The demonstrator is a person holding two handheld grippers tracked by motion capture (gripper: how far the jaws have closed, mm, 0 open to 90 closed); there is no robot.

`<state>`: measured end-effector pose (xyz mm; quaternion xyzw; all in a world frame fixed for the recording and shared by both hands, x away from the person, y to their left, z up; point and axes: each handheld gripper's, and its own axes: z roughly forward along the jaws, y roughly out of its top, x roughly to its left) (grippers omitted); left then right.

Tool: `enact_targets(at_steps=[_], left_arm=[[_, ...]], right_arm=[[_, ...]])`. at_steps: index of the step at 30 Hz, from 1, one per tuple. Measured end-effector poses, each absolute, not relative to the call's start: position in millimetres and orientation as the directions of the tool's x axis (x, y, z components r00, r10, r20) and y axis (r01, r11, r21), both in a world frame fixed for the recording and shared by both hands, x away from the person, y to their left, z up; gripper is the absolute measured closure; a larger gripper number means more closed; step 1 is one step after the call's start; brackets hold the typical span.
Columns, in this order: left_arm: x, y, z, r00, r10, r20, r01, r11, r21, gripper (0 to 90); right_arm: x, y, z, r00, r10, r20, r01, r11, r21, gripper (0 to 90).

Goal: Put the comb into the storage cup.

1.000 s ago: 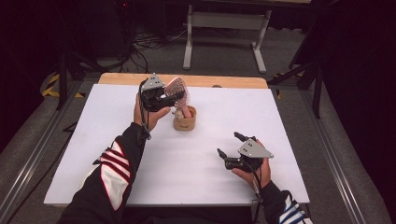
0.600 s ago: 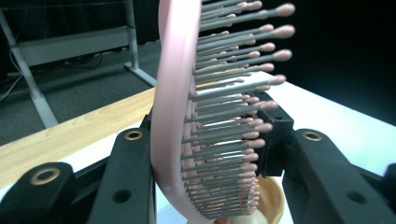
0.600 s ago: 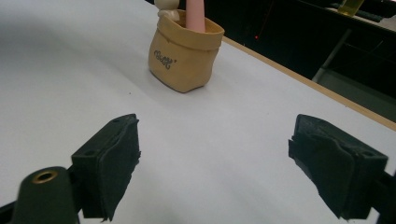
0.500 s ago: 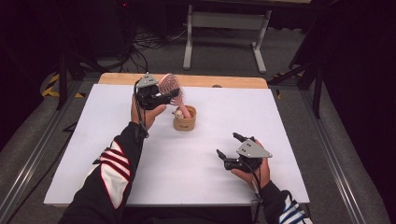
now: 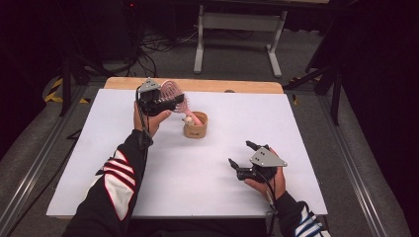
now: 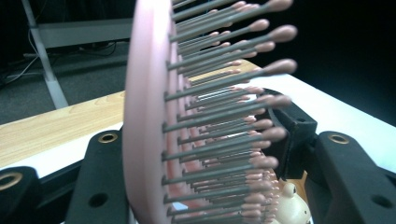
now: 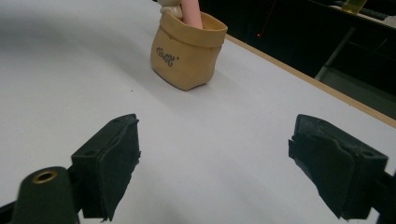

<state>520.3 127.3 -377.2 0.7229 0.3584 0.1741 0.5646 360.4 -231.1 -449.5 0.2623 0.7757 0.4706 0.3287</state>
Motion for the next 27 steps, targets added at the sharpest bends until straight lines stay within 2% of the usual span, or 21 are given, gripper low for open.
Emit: enact_targets(at_steps=[5, 6, 27], left_arm=[[519.0, 125.3, -375.2, 0.677, 0.724, -0.131, 0.310, -0.119, 0.943, 41.5], [518.7, 125.2, -375.0, 0.677, 0.724, -0.134, 0.311, -0.116, 0.943, 38.4], [514.2, 132.2, -367.0, 0.667, 0.736, -0.110, 0.273, -0.104, 0.956, 24.9]], right_arm=[[360.4, -231.1, -449.4, -0.646, 0.717, -0.263, 0.098, 0.419, 0.903, 16.2], [360.4, -231.2, -449.4, -0.646, 0.717, -0.263, 0.098, 0.419, 0.903, 16.2], [360.0, -231.2, -449.1, -0.646, 0.717, -0.264, 0.094, 0.418, 0.904, 16.2]])
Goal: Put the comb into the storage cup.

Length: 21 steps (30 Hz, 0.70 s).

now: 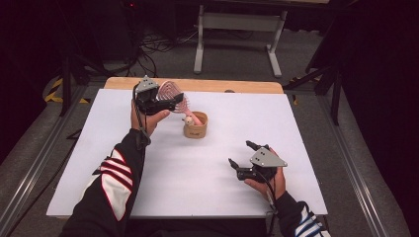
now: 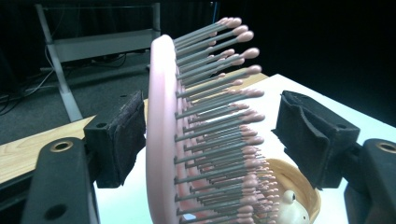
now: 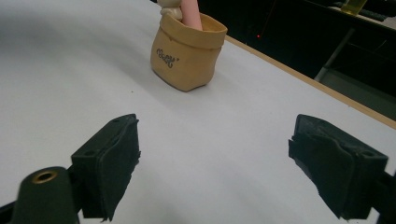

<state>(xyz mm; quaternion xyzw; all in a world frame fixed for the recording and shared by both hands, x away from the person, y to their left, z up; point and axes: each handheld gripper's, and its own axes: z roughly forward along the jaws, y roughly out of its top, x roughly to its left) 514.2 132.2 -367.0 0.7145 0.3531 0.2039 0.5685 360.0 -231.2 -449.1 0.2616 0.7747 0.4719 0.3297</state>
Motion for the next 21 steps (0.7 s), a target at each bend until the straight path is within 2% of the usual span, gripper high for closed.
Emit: enact_targets(at_steps=[21], left_arm=[[503.6, 141.8, -361.8, 0.679, 0.732, -0.061, 0.240, -0.143, 0.960, 13.4]], right_arm=[[359.9, -229.8, -449.3, -0.646, 0.714, -0.271, 0.093, 0.426, 0.900, 16.3]])
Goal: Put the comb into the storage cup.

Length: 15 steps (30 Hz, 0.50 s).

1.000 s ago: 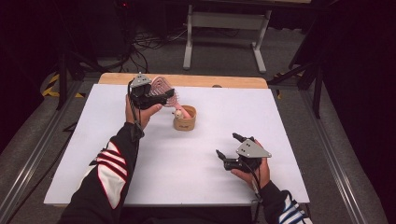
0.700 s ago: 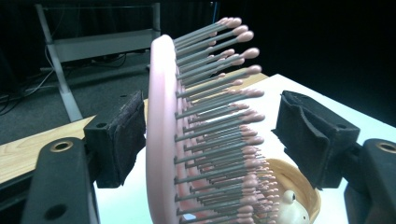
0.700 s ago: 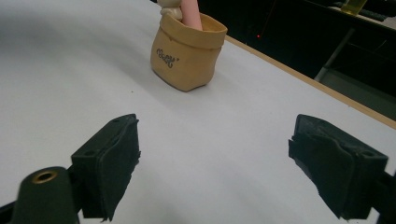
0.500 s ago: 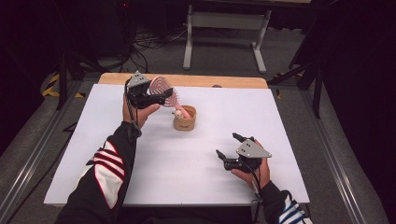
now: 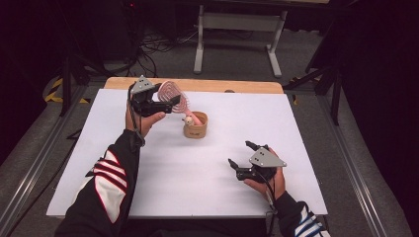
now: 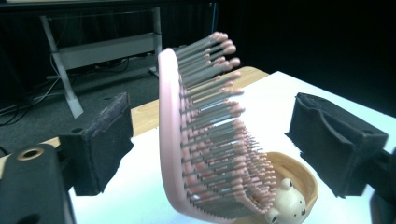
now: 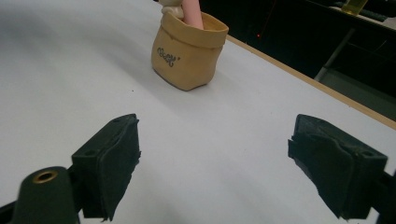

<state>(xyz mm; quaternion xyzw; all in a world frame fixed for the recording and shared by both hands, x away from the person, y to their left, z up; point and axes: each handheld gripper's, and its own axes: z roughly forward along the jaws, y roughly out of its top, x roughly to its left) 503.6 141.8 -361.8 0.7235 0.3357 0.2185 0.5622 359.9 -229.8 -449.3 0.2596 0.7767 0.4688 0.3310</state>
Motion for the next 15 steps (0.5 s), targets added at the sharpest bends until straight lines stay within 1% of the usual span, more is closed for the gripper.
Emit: enact_targets(at_steps=[5, 15], left_arm=[[501.3, 141.1, -365.7, 0.682, 0.730, -0.044, 0.230, -0.156, 0.961, 9.2], [495.8, 142.3, -368.8, 0.694, 0.720, -0.011, 0.203, -0.182, 0.962, 6.3]], right_arm=[[359.9, -229.8, -449.4, -0.646, 0.713, -0.272, 0.093, 0.427, 0.899, 16.4], [359.9, -229.5, -449.5, -0.644, 0.713, -0.275, 0.092, 0.429, 0.898, 16.4]])
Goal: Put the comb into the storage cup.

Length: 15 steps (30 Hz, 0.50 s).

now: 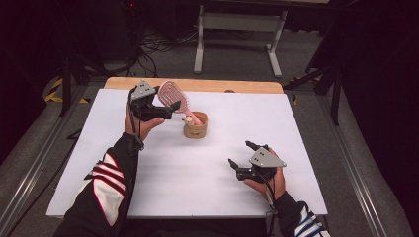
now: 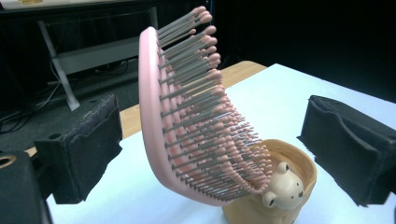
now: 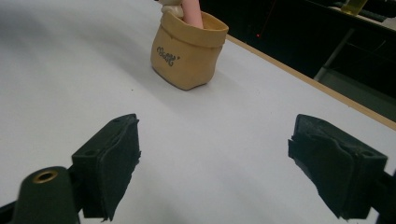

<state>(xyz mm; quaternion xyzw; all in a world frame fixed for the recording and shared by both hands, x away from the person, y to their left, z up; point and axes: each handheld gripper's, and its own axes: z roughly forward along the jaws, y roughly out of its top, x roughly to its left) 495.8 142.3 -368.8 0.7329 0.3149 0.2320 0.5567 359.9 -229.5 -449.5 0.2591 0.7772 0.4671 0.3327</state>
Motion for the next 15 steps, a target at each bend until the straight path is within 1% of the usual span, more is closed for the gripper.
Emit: enact_targets(at_steps=[2, 9, 13, 15], left_arm=[[493.5, 142.2, -369.8, 0.696, 0.718, 0.007, 0.193, -0.196, 0.961, 5.4], [488.5, 144.3, -372.9, 0.707, 0.707, 0.023, 0.175, -0.206, 0.963, 4.3], [482.9, 145.2, -374.2, 0.716, 0.697, 0.047, 0.156, -0.225, 0.962, 4.5], [479.4, 145.7, -374.2, 0.719, 0.691, 0.073, 0.139, -0.246, 0.959, 4.5]], right_arm=[[359.7, -229.4, -449.4, -0.645, 0.713, -0.276, 0.091, 0.429, 0.899, 16.4], [359.3, -229.0, -449.8, -0.645, 0.712, -0.276, 0.087, 0.427, 0.900, 16.4], [358.9, -228.7, -449.6, -0.645, 0.713, -0.275, 0.082, 0.423, 0.903, 16.3], [358.6, -228.7, -449.4, -0.644, 0.713, -0.277, 0.080, 0.422, 0.903, 16.3]])
